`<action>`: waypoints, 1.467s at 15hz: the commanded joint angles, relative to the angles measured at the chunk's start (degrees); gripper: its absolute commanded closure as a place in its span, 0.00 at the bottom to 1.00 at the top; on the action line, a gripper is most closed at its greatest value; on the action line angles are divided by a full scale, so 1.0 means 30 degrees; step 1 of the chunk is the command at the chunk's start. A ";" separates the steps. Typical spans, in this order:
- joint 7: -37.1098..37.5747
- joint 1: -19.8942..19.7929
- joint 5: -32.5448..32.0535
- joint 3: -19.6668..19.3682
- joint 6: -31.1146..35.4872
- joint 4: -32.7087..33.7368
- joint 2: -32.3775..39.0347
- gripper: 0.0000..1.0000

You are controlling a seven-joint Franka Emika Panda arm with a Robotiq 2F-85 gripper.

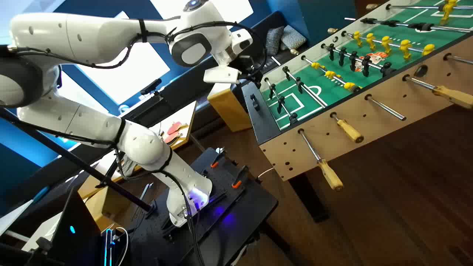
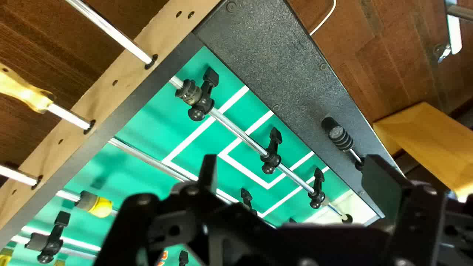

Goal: Push the first rod to the left

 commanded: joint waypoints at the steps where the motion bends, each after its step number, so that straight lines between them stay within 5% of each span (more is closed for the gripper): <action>1: -0.0382 -0.0988 0.0540 0.0983 -0.0136 0.0042 0.0182 0.00; 11: -0.0382 -0.0988 0.0540 0.0983 -0.0136 0.0042 0.0182 0.00; 15: -0.0840 -0.2136 -0.0500 0.1154 -0.0641 0.0476 0.0624 0.00; 22: -0.6103 -0.4487 -0.2966 0.0424 -0.2233 0.1223 0.2194 0.00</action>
